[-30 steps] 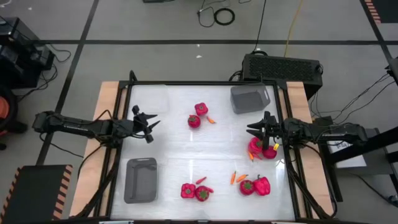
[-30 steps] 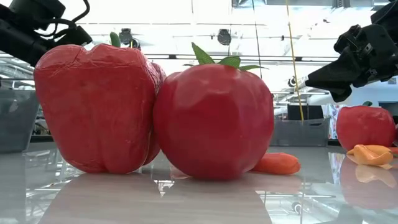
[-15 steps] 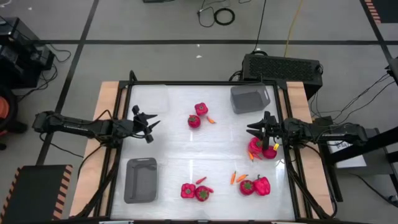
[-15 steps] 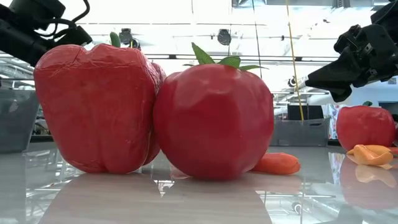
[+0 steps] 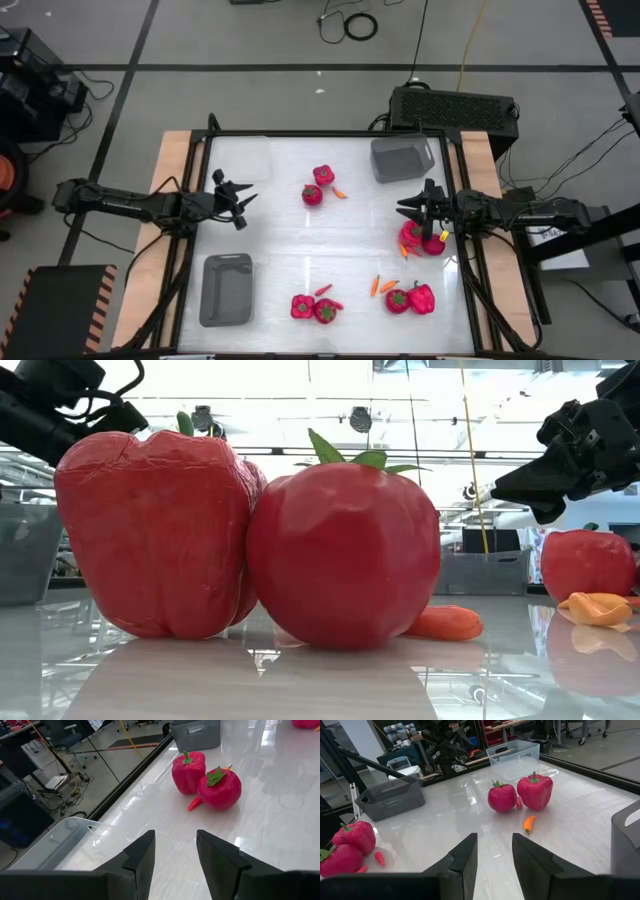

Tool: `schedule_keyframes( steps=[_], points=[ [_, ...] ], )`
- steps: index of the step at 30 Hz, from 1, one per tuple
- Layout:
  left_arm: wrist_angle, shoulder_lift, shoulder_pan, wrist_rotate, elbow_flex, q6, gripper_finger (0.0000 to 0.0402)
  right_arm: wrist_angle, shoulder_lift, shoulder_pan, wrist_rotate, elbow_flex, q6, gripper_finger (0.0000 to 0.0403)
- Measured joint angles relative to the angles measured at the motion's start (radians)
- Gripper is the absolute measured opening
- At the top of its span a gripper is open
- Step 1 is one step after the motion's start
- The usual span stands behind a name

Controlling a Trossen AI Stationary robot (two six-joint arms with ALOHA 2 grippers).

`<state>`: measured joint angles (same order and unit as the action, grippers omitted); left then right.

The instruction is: Sort produce into baskets

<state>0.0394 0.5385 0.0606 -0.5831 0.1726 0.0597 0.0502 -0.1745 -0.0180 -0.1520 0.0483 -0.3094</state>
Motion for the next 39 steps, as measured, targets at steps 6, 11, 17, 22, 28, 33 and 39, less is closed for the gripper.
schedule_keyframes(
  steps=[6,11,17,22,28,33,39],
  points=[
    [0.000,0.000,0.000,0.000,0.000,0.000,0.0153,0.000,0.000,0.000,0.000,0.000,0.000,0.0114],
    [0.000,0.000,0.000,0.000,0.000,0.000,0.0153,0.000,0.000,0.000,0.000,0.000,0.000,0.0114],
    [0.000,0.000,0.000,0.000,0.000,0.000,0.0153,0.000,0.000,0.000,0.000,0.000,0.000,0.0114],
    [0.000,0.000,0.000,0.000,0.000,0.000,0.0153,0.000,0.000,0.000,0.000,0.000,0.000,0.0114],
    [0.000,0.000,0.000,0.000,0.000,0.000,0.0153,0.000,0.000,0.000,0.000,0.000,0.000,0.0114],
    [0.000,0.000,0.000,0.000,0.000,0.000,0.0153,-0.002,0.000,0.000,0.000,0.000,0.000,0.0114],
    [-0.003,0.000,0.000,0.000,0.000,0.000,0.0153,-0.027,0.000,0.000,0.000,0.000,0.000,0.0114]
  ],
)
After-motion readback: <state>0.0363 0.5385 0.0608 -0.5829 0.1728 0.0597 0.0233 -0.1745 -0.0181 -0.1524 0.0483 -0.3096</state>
